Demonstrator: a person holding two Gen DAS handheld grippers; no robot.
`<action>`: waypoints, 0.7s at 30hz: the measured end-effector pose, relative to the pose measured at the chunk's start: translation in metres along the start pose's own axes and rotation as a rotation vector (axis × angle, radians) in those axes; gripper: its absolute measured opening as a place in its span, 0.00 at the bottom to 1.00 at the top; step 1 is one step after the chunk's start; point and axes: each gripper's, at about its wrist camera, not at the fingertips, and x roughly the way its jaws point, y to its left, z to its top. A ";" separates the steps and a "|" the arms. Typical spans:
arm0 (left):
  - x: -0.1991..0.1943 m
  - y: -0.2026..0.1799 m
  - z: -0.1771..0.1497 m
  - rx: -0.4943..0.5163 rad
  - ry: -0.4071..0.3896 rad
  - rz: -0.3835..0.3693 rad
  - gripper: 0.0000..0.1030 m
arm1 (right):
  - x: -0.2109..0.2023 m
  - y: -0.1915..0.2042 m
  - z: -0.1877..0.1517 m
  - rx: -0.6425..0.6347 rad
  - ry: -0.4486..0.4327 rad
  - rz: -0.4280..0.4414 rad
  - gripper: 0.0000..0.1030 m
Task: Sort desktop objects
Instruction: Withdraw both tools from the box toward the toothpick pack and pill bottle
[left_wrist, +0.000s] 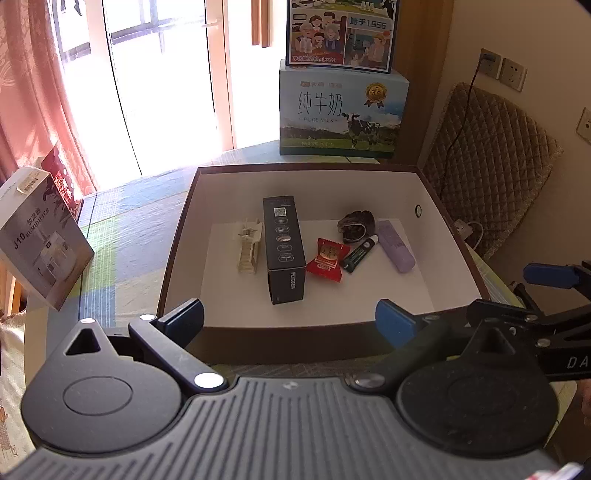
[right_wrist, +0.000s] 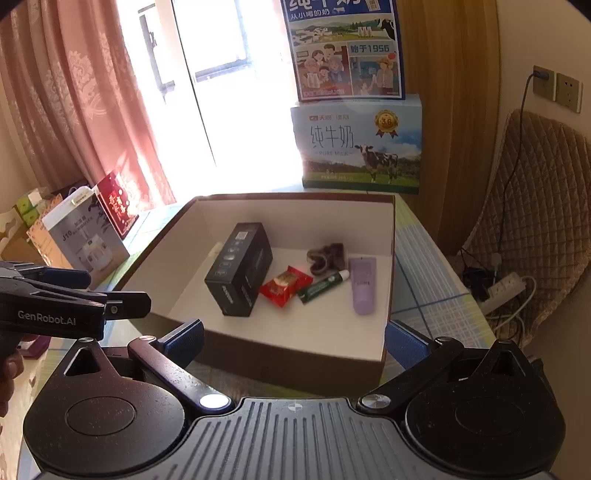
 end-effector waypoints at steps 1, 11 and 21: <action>-0.003 -0.001 -0.003 0.000 0.000 0.000 0.95 | -0.002 0.001 -0.002 -0.002 0.001 0.000 0.98; -0.025 -0.008 -0.032 -0.005 0.023 0.000 0.95 | -0.021 0.009 -0.024 -0.039 0.014 0.011 0.98; -0.032 -0.009 -0.062 -0.012 0.075 0.009 0.95 | -0.024 0.017 -0.049 -0.069 0.070 0.027 0.98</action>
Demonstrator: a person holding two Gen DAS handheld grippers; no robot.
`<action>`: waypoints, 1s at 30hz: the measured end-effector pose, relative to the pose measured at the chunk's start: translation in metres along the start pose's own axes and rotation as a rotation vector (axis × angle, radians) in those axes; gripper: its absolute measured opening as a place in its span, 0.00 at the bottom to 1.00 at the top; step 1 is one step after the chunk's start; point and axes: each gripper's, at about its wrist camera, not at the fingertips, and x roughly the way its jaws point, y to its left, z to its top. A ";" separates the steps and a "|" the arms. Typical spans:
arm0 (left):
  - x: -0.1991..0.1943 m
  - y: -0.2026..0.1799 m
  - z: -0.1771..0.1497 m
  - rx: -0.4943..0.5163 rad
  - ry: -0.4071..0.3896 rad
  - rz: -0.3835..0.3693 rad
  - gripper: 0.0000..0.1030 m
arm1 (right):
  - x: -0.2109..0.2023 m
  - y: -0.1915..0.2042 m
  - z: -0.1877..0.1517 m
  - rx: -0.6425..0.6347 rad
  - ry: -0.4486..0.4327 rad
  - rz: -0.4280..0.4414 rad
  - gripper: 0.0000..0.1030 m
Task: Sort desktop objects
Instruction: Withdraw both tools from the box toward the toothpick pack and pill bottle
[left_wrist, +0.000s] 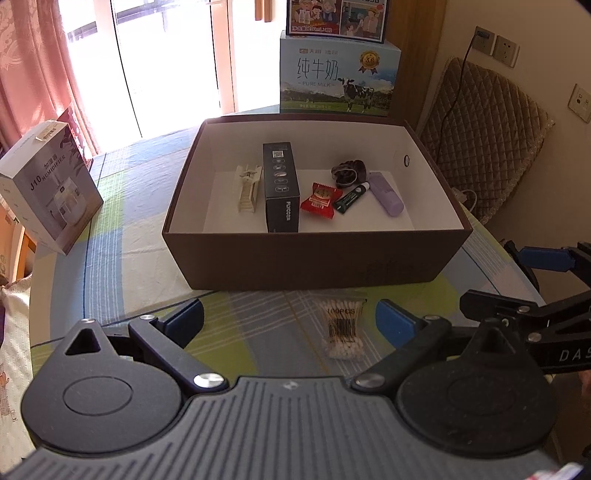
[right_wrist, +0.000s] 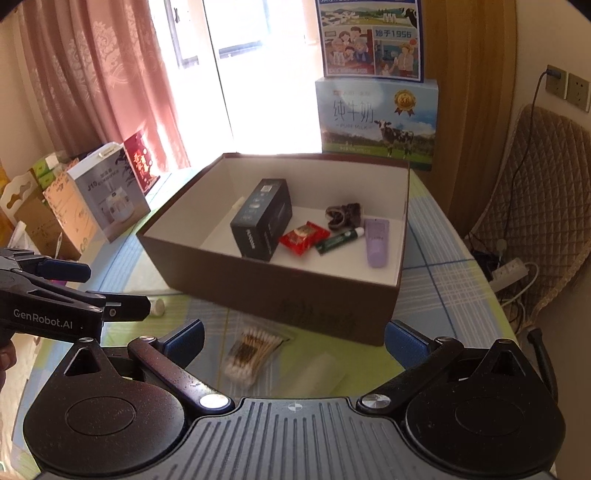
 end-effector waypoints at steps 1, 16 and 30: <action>-0.001 0.000 -0.003 0.000 0.004 0.002 0.95 | 0.000 0.001 -0.002 -0.002 0.006 0.003 0.98; 0.004 0.000 -0.037 -0.013 0.072 0.018 0.95 | 0.002 0.005 -0.034 0.009 0.079 0.056 0.98; 0.020 0.006 -0.073 -0.054 0.175 0.041 0.95 | 0.023 0.005 -0.064 -0.003 0.177 0.079 0.98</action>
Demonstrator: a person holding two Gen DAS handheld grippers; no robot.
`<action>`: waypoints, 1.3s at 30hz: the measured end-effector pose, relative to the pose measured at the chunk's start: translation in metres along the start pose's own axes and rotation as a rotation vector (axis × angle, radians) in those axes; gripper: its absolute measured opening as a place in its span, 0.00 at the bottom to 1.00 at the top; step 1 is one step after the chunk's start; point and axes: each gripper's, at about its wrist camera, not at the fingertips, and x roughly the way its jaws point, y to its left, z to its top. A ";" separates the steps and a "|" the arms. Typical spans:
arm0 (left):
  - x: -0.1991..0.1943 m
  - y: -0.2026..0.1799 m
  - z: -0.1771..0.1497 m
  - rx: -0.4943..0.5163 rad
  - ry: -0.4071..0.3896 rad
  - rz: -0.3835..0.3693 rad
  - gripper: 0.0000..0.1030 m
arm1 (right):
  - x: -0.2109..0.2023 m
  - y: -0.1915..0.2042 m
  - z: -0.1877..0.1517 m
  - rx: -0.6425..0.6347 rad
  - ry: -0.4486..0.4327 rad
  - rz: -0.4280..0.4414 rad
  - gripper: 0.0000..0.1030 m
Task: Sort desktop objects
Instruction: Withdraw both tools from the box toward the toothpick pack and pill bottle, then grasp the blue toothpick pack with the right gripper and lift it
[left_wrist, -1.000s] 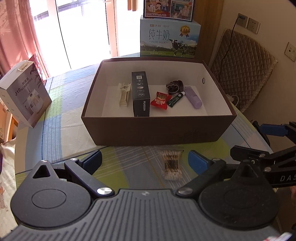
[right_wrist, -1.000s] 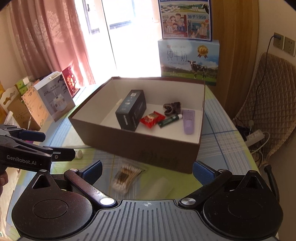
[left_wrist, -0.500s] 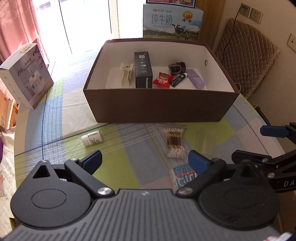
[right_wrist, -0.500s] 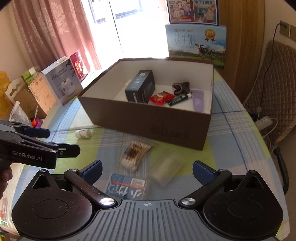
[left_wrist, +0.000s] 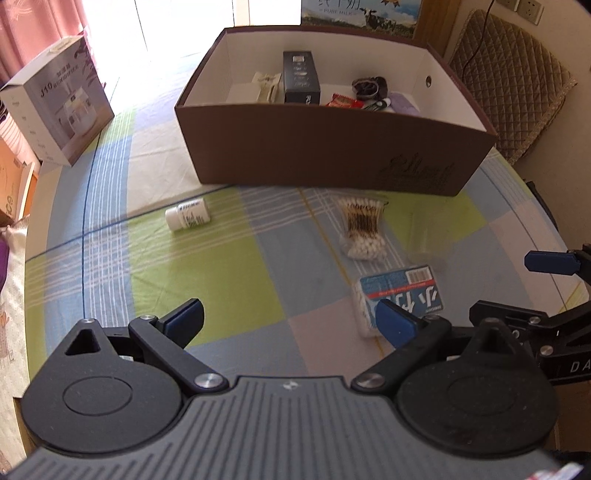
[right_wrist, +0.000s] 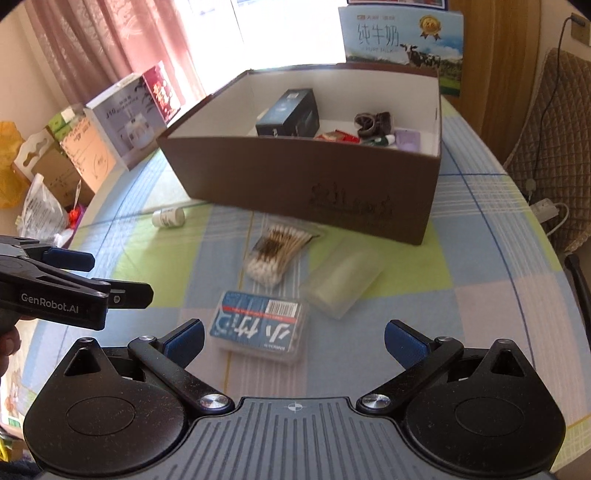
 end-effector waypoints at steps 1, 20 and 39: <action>0.002 0.001 -0.002 -0.004 0.008 0.000 0.95 | 0.002 0.000 -0.001 -0.004 0.004 0.000 0.98; 0.026 0.024 -0.020 -0.075 0.089 0.024 0.95 | 0.042 0.020 -0.007 -0.112 0.028 0.065 0.98; 0.036 0.051 -0.024 -0.134 0.116 0.047 0.95 | 0.092 0.049 -0.011 -0.532 0.027 0.132 0.87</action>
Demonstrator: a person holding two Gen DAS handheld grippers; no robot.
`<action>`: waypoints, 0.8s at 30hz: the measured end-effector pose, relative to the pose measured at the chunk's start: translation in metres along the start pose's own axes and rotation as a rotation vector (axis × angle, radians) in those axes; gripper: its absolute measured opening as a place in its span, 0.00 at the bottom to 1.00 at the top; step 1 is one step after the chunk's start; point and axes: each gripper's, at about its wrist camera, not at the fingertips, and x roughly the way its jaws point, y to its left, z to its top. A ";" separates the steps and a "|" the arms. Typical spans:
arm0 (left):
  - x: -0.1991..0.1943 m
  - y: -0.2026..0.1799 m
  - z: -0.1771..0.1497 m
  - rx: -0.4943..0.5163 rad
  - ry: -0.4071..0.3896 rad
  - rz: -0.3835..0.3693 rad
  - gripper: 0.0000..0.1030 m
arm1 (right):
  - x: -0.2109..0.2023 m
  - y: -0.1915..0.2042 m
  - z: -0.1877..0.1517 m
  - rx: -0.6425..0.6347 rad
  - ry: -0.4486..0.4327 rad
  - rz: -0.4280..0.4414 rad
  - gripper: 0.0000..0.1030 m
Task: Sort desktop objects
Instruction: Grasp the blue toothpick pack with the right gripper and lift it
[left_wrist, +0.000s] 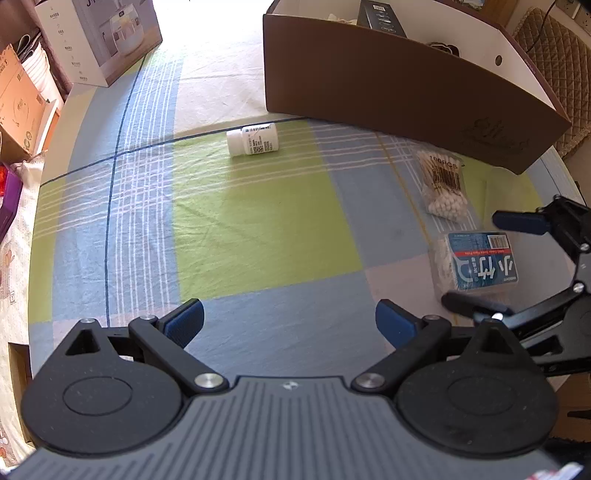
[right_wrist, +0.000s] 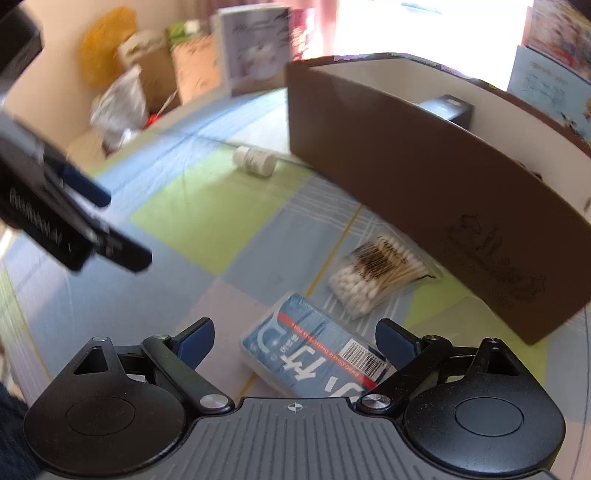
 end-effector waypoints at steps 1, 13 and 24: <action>0.000 0.000 0.000 0.000 0.000 -0.001 0.95 | 0.001 0.002 0.000 -0.019 0.015 -0.011 0.85; 0.002 0.003 -0.001 0.021 0.001 -0.009 0.95 | 0.003 0.026 -0.014 0.000 0.114 -0.042 0.55; 0.006 0.001 0.001 0.068 -0.001 -0.026 0.95 | -0.027 0.003 -0.040 0.311 0.157 -0.145 0.53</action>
